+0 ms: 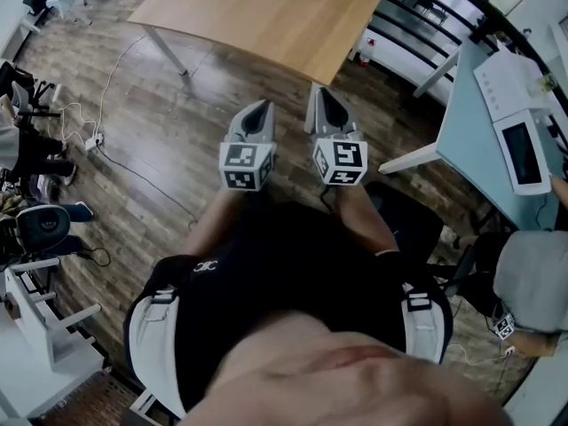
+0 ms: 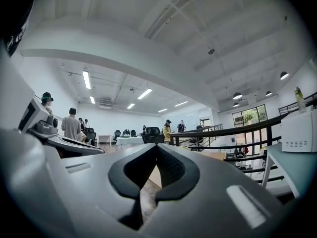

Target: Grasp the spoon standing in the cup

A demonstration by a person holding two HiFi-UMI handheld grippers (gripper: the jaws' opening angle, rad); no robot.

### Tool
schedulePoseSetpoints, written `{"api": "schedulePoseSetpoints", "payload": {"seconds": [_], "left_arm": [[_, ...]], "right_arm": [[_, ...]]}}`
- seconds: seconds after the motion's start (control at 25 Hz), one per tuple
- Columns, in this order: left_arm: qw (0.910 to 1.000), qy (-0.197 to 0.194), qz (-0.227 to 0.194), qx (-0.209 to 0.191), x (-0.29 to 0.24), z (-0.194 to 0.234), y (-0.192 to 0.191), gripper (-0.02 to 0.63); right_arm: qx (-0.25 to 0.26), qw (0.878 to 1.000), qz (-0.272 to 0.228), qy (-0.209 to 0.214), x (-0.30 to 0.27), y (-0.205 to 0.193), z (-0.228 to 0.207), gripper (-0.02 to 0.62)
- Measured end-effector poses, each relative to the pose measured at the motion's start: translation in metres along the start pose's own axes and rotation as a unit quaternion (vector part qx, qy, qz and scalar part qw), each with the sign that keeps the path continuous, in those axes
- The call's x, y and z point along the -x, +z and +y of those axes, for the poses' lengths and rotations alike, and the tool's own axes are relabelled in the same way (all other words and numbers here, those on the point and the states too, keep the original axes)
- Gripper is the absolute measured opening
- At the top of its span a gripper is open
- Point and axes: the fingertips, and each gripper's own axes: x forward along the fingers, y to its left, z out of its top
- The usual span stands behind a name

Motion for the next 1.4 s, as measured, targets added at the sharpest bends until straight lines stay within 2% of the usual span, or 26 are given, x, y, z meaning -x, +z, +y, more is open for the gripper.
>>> {"api": "schedulePoseSetpoints", "payload": {"seconds": [0.32, 0.6, 0.96, 1.12, 1.4], "left_arm": [[0.9998, -0.011, -0.003, 0.018, -0.042, 0.031, 0.005, 0.012], [0.9996, -0.018, -0.003, 0.022, -0.093, 0.079, 0.011, 0.012], [0.9987, -0.044, 0.006, 0.026, -0.153, 0.162, 0.039, 0.012], [0.9984, -0.049, 0.009, 0.027, -0.180, 0.190, 0.035, 0.012], [0.9981, -0.054, 0.006, 0.030, -0.204, 0.259, 0.048, 0.012]], "right_arm": [[0.012, 1.000, 0.005, -0.017, -0.041, -0.001, -0.012, 0.000], [0.028, 0.999, -0.002, -0.024, -0.110, 0.004, -0.019, 0.000], [0.031, 0.999, 0.008, -0.035, -0.215, 0.015, -0.002, 0.000], [0.031, 0.999, 0.011, -0.039, -0.253, 0.009, -0.004, 0.000], [0.032, 0.998, 0.014, -0.046, -0.319, 0.007, 0.022, 0.000]]}}
